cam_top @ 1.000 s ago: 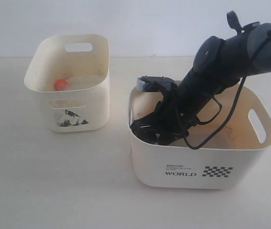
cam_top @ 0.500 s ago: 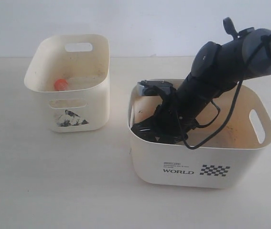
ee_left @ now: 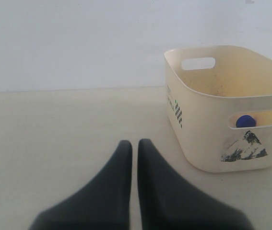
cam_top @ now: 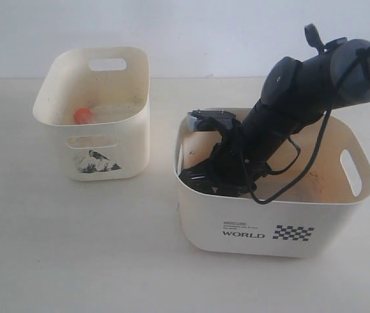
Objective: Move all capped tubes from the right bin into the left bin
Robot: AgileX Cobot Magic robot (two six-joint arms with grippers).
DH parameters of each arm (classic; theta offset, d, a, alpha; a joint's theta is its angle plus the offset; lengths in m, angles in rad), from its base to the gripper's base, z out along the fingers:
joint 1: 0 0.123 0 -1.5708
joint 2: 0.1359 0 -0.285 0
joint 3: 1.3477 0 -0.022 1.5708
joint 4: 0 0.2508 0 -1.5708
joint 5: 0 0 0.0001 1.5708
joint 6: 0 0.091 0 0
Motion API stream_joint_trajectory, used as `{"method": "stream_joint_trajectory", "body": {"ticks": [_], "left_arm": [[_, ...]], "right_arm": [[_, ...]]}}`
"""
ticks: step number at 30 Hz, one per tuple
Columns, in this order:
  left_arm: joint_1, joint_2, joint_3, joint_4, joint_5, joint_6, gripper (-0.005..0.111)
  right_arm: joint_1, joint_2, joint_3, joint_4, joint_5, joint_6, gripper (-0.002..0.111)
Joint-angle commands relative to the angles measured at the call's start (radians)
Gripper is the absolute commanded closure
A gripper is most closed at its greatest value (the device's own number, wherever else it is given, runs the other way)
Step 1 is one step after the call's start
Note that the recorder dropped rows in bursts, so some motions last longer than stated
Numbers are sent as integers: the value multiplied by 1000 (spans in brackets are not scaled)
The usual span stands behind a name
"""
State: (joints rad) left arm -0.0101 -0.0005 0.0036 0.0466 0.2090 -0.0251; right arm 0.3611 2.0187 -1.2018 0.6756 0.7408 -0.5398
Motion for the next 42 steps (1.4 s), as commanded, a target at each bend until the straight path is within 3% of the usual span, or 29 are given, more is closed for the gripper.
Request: {"method": "stream_joint_trajectory", "body": {"ticks": [1,5,6,7,22,32,36,41,42], "left_arm": [[0,0,-4,2,0,-10,102],[0,0,-4,2,0,-10,102],[0,0,-4,2,0,-10,102],[0,0,-4,2,0,-10,102],[0,0,-4,2,0,-10,102],[0,0,-4,2,0,-10,102],[0,0,-4,2,-2,-10,102],[0,0,-4,2,-2,-10,102],[0,0,-4,2,-2,-10,102]], "right_arm": [[-2,14,2,-3,-5,-5,53],[-2,14,2,-3,6,-12,82],[-2,14,2,-3,11,-21,100],[-2,14,2,-3,14,-26,109],[-2,-164,2,-132,61,-35,108],[-2,-182,2,-111,56,-44,108],[-2,-178,2,-99,43,-95,96],[-2,-169,2,-80,37,-55,45],[-2,-167,2,-80,31,-34,39]]}}
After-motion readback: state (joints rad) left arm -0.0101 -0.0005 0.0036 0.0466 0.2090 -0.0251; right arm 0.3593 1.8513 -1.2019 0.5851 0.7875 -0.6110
